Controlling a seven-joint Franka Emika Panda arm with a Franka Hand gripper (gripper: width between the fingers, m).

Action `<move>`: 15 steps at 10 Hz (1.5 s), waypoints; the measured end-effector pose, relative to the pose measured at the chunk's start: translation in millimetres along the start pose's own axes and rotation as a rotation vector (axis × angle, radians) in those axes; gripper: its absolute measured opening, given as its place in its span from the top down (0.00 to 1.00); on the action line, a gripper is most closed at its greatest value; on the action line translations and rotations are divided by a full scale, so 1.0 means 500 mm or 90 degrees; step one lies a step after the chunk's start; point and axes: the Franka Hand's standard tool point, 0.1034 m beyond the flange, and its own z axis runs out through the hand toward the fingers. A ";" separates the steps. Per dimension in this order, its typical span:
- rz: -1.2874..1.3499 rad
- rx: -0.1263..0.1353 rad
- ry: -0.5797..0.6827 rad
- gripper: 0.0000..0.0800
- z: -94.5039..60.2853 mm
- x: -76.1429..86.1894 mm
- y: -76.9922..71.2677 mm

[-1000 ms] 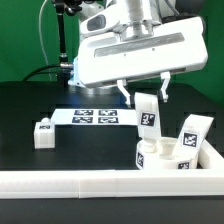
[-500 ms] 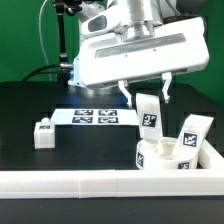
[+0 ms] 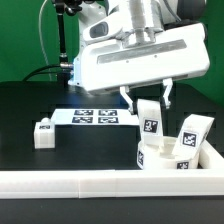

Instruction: Assemble stool

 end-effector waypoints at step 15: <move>-0.013 -0.012 0.018 0.19 -0.044 0.056 0.030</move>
Offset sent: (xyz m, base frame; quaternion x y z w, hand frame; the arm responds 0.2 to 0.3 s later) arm -0.0072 0.0012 -0.0104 -0.0176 0.0063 0.0137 0.9997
